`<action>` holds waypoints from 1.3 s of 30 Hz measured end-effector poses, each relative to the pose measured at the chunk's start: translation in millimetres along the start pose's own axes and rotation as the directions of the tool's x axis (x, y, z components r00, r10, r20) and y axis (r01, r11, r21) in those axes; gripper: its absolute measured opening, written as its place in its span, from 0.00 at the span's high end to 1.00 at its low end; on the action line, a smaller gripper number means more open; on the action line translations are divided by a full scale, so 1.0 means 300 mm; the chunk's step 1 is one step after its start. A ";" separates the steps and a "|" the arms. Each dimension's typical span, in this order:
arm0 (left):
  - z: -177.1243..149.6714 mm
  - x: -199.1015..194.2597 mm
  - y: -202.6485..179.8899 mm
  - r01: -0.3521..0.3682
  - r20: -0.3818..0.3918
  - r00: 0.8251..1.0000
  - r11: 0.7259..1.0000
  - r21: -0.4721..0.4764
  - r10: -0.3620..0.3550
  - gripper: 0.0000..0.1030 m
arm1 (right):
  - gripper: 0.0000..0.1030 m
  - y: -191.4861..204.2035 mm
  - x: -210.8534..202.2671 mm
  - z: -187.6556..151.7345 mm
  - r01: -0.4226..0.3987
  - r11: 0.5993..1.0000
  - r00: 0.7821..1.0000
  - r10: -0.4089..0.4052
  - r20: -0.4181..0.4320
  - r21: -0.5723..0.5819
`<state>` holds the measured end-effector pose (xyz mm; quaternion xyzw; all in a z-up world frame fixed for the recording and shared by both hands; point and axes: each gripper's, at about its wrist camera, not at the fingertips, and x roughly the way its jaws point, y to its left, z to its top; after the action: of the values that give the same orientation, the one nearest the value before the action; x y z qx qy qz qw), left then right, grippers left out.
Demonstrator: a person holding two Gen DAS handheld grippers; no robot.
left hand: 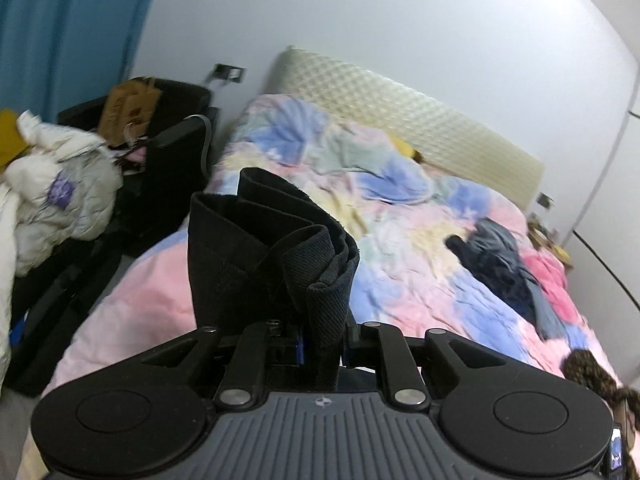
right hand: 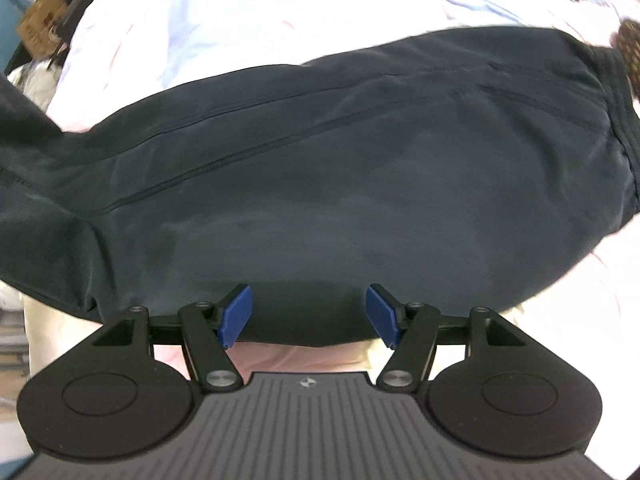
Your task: Fold clothes
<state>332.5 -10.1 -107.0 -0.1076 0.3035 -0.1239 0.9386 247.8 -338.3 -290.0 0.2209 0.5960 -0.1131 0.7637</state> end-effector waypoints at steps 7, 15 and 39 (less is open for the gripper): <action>-0.122 0.091 -0.268 0.064 -0.068 0.996 0.993 0.094 -0.058 0.85 | 0.37 -0.188 0.016 -0.049 -0.024 0.994 1.000 0.022 0.019 0.105; -0.459 0.284 -0.540 0.146 -0.242 0.966 0.968 0.204 -0.094 0.85 | 0.35 -0.419 0.003 -0.121 -0.114 0.975 0.987 0.090 0.131 0.192; -0.726 0.393 -0.552 0.151 -0.389 0.921 0.949 0.278 -0.033 0.84 | 0.22 -0.324 0.249 0.274 -0.516 0.851 0.853 0.499 0.155 0.103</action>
<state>267.5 -229.6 -297.8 0.0490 0.4512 -0.2317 0.8604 295.9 -455.7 -365.5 0.4163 0.4590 0.0378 0.7839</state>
